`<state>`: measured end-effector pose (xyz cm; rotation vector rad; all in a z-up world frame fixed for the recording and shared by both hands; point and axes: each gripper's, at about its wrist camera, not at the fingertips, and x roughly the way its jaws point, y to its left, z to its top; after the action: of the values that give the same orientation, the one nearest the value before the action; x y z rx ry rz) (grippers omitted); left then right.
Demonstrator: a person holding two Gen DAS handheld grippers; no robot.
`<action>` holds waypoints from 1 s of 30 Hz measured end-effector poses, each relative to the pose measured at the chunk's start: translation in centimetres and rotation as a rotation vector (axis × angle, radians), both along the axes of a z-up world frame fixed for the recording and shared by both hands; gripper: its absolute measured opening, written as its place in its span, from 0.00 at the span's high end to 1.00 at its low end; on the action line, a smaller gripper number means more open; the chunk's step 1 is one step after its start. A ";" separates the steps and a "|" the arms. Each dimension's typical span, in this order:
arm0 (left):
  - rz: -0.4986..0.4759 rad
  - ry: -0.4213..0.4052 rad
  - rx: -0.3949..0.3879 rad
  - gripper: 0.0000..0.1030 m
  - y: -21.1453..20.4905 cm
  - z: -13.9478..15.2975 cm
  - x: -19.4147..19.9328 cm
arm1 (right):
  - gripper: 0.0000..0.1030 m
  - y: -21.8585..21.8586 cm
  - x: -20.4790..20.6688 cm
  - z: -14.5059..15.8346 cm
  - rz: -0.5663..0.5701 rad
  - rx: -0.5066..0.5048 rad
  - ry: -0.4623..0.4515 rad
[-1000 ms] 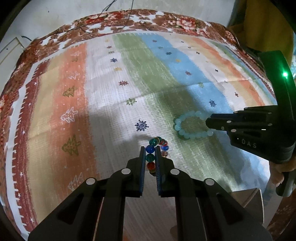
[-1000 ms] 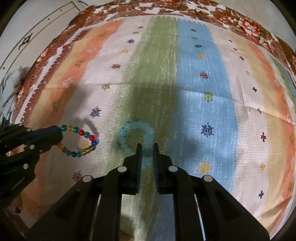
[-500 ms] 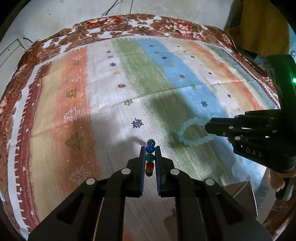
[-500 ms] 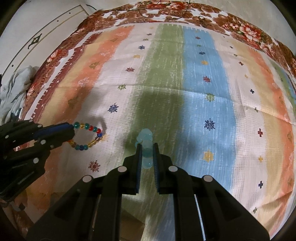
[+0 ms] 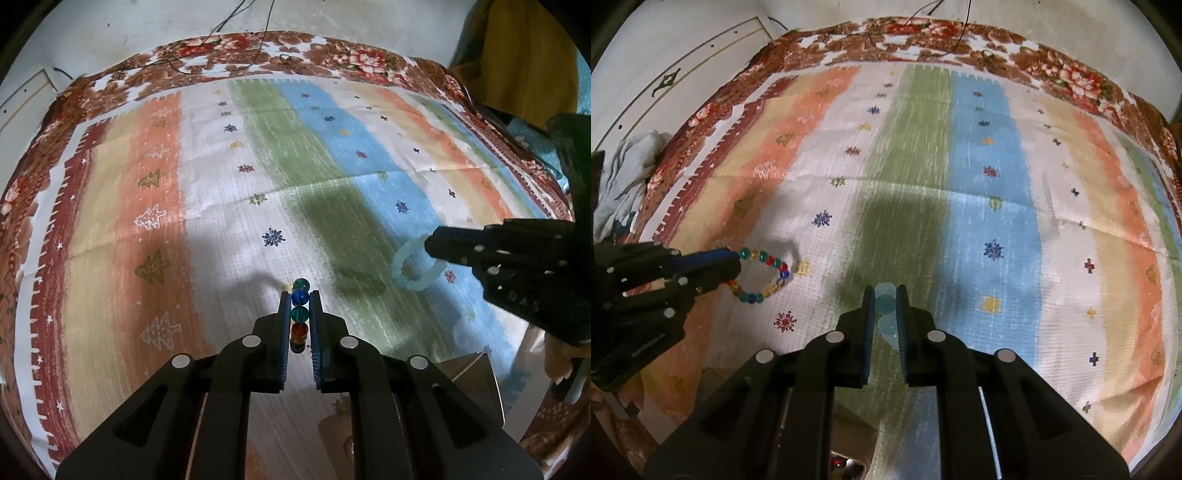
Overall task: Organize jewelry
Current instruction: 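Carry both bracelets into the tin box and open both tools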
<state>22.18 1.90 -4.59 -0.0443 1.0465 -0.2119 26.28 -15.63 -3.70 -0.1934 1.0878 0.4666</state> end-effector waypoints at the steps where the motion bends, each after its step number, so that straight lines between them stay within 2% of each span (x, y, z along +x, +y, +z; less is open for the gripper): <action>1: 0.002 -0.003 -0.002 0.91 0.0 0.0 0.0 | 0.88 -0.1 -0.1 0.3 -0.001 0.003 -0.009; 10: -0.001 -0.053 -0.035 0.91 0.0 2.0 -2.0 | 0.88 -0.1 -2.3 2.8 0.029 0.026 -0.076; 30: -0.038 -0.120 -0.098 0.91 -0.7 4.6 -6.2 | 0.88 -1.1 -7.0 5.6 0.070 0.104 -0.115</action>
<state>15.94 1.18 0.01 -0.0991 0.9177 -0.2965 19.32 -16.74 1.93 -0.1648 0.9438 0.5673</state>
